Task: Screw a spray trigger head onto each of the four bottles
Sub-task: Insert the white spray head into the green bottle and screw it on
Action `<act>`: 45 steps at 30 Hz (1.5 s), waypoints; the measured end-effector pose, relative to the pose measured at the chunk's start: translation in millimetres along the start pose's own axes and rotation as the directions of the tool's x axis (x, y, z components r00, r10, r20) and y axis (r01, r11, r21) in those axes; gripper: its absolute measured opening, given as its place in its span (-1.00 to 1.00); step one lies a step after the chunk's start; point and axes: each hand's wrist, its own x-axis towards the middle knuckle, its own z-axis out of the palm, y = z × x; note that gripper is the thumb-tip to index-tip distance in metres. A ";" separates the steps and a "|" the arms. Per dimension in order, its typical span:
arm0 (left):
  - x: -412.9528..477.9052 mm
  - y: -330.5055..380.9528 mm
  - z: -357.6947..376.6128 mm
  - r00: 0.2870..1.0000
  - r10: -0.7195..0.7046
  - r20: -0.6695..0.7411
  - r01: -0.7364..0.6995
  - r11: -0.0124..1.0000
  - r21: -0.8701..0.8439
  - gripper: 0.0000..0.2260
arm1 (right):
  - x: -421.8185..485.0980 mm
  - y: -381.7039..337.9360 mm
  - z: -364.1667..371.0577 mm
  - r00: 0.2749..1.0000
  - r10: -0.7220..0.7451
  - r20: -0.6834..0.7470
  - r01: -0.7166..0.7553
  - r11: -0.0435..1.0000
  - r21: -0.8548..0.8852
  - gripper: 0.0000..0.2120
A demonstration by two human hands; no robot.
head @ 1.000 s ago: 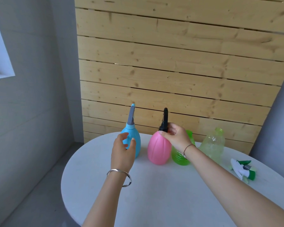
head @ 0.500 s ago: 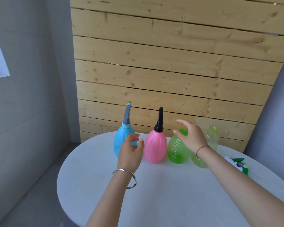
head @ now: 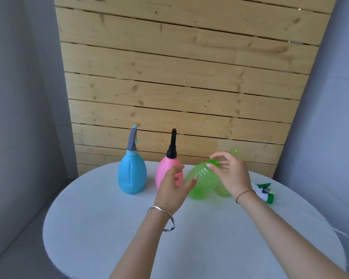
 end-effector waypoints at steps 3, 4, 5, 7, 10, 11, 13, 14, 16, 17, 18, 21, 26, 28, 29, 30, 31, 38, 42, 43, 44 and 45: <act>-3.9 1.8 20.5 0.992 0.046 0.122 -0.059 0.992 0.111 -0.22 | -9.3 -0.3 -19.6 0.997 0.027 -0.070 -0.020 0.994 0.110 -0.82; -4.9 0.6 24.3 0.987 0.061 0.150 -0.080 0.988 0.130 -0.16 | -11.4 -0.8 -24.2 0.996 0.041 -0.078 -0.029 0.988 0.154 -0.82; -5.5 -0.7 29.2 0.982 0.071 0.173 -0.095 0.986 0.137 -0.12 | -13.3 -0.5 -29.9 0.995 0.061 -0.080 -0.044 0.980 0.195 -0.83; -6.5 -0.5 40.8 0.975 0.082 0.204 -0.112 0.983 0.142 -0.11 | -17.4 3.1 -45.5 0.993 0.096 -0.068 -0.077 0.966 0.247 -0.84; -7.9 -0.1 54.7 0.967 0.089 0.237 -0.129 0.979 0.159 -0.16 | -23.2 12.3 -65.3 0.989 0.148 -0.001 -0.142 0.956 0.258 -0.86; -8.9 -0.6 58.9 0.966 0.080 0.247 -0.122 0.980 0.159 -0.18 | -25.5 17.0 -71.5 0.986 0.167 0.010 -0.164 0.954 0.252 -0.88; -10.2 -3.0 65.9 0.965 0.057 0.258 -0.098 0.984 0.148 -0.21 | -28.7 29.9 -85.5 0.979 0.203 -0.024 -0.190 0.948 0.255 -0.92; -10.6 -3.7 69.9 0.965 0.049 0.259 -0.090 0.985 0.149 -0.22 | -29.2 39.0 -95.2 0.973 0.225 -0.061 -0.203 0.945 0.255 -0.95; -10.1 -6.2 73.8 0.967 0.045 0.251 -0.087 0.984 0.157 -0.23 | -27.4 59.1 -112.7 0.946 0.297 -0.134 -0.258 0.933 0.249 -0.93; -9.4 -7.1 75.4 0.968 0.043 0.247 -0.084 0.984 0.158 -0.23 | -25.8 71.9 -121.2 0.924 0.350 -0.153 -0.310 0.922 0.233 -0.86; -8.6 -7.3 77.6 0.969 0.039 0.244 -0.080 0.984 0.159 -0.22 | -24.4 85.8 -129.4 0.901 0.408 -0.149 -0.375 0.904 0.204 -0.78; -6.0 -8.6 81.0 0.972 0.037 0.231 -0.073 0.986 0.151 -0.22 | -23.2 121.6 -140.2 0.850 0.526 -0.031 -0.521 0.848 0.098 -0.64; -3.9 -11.4 87.3 0.971 0.039 0.237 -0.078 0.985 0.155 -0.23 | -23.1 137.2 -131.7 0.858 0.507 0.084 -0.508 0.861 -0.008 -0.72; -3.4 -12.4 90.5 0.969 0.039 0.243 -0.081 0.983 0.165 -0.25 | -23.0 139.1 -127.8 0.858 0.508 0.079 -0.504 0.861 -0.070 -0.69; -3.0 -12.8 91.0 0.969 0.041 0.242 -0.082 0.983 0.164 -0.26 | -24.2 138.8 -126.1 0.860 0.505 0.078 -0.498 0.862 -0.091 -0.71; -2.3 -13.1 91.7 0.969 0.042 0.243 -0.083 0.983 0.162 -0.27 | -26.1 139.2 -125.0 0.864 0.499 0.075 -0.491 0.865 -0.100 -0.72; -1.9 -13.2 92.0 0.969 0.043 0.243 -0.084 0.983 0.161 -0.27 | -28.1 139.6 -124.6 0.867 0.492 0.074 -0.484 0.869 -0.102 -0.73; -2.8 -12.9 93.9 0.968 0.047 0.245 -0.087 0.985 0.152 -0.28 | -39.6 138.1 -122.7 0.916 0.396 0.071 -0.385 0.914 -0.127 -0.91; -2.2 -13.1 92.2 0.966 0.046 0.254 -0.089 0.983 0.161 -0.27 | -39.7 136.3 -129.5 0.850 0.483 0.212 -0.413 0.859 -0.302 -0.71; -2.9 -12.7 91.6 0.965 0.044 0.258 -0.088 0.983 0.163 -0.27 | -41.1 134.6 -132.6 0.830 0.499 0.249 -0.409 0.848 -0.338 -0.69; -2.3 -12.8 91.3 0.965 0.042 0.260 -0.087 0.982 0.165 -0.27 | -41.3 133.7 -135.1 0.815 0.507 0.282 -0.401 0.844 -0.356 -0.67; -2.5 -12.9 91.3 0.964 0.039 0.263 -0.085 0.983 0.165 -0.27 | -42.7 132.4 -137.6 0.797 0.517 0.312 -0.406 0.841 -0.357 -0.63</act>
